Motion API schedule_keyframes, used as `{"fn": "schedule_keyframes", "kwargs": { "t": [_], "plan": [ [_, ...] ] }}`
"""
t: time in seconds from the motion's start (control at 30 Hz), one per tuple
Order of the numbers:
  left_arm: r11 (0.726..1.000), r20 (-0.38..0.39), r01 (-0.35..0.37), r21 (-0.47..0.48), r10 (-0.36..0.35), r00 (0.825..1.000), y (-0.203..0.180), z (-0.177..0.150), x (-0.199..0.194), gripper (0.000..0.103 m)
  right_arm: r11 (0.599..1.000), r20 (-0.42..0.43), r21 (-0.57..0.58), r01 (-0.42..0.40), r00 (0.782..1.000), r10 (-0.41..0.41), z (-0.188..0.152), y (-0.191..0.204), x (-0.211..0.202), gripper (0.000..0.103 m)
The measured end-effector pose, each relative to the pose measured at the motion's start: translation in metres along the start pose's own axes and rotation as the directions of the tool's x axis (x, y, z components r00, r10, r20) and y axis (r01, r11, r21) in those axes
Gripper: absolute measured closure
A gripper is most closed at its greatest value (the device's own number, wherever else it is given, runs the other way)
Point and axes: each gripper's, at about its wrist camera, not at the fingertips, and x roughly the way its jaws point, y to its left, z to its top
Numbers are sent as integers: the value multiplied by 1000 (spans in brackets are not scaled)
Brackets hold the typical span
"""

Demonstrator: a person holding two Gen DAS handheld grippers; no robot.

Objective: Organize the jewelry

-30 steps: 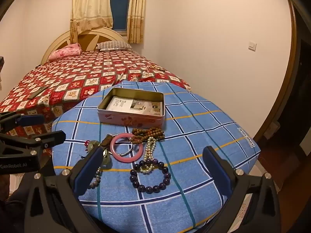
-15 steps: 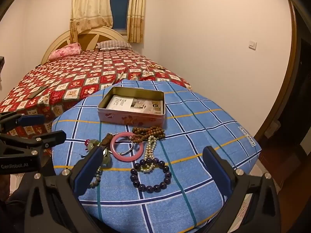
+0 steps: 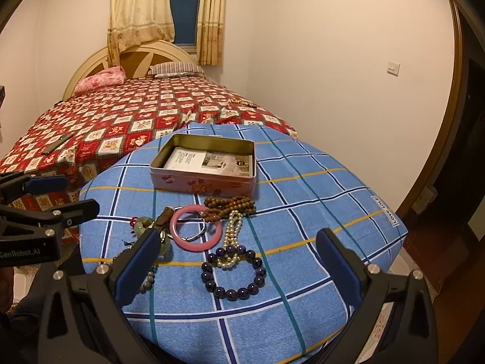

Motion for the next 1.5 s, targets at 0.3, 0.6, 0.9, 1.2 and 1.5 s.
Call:
{"fn": "schedule_keyframes", "kwargs": {
  "t": [0.3, 0.6, 0.9, 1.2, 1.5],
  "plan": [
    [1000, 4, -2, 1, 2, 1000, 2, 1, -1, 29, 1000, -1, -1, 1, 1000, -1, -1, 0, 1, 0],
    [1000, 3, -3, 2, 3, 1000, 2, 1, -1, 29, 1000, -3, -1, -1, 1000, 1, -1, -1, 2, 0],
    [1000, -3, -6, 4, 6, 1000, 1, 0, 1, 29, 1000, -5, -4, 0, 1000, 0, -2, 0, 3, 0],
    [1000, -6, -4, 2, 4, 1000, 1, -1, 1, 29, 1000, -6, -5, 0, 1000, 0, -3, 1, 3, 0],
    [1000, -7, -5, 4, 5, 1000, 0, -2, 2, 29, 1000, -8, -6, 0, 1000, 0, -3, 1, 3, 0]
  ]
}}
